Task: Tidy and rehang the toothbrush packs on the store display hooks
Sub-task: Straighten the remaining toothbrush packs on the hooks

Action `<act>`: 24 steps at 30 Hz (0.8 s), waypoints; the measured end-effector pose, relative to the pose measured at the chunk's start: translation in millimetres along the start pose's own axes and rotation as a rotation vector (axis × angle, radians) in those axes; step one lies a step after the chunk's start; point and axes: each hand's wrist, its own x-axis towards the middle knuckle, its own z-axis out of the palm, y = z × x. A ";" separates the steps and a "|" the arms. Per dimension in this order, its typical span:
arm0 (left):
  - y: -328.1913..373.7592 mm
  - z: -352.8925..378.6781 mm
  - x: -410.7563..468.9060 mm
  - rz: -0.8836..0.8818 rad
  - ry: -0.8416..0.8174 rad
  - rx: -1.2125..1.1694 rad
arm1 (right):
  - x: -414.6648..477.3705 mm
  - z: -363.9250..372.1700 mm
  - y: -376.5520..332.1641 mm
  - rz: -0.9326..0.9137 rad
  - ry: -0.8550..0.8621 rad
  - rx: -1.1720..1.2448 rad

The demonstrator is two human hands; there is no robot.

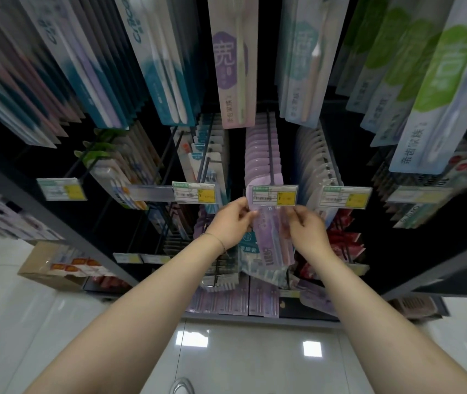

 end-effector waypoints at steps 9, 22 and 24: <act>-13.1 -15.3 -8.5 -0.055 0.030 0.299 | -9.9 13.6 11.8 0.062 -0.009 -0.228; -62.8 -73.2 -38.2 -0.067 -0.002 0.749 | -28.2 87.2 -42.6 -0.462 -0.211 -0.941; -74.7 -86.5 -42.9 -0.077 0.009 0.788 | -27.5 101.3 -47.6 -0.486 -0.223 -0.961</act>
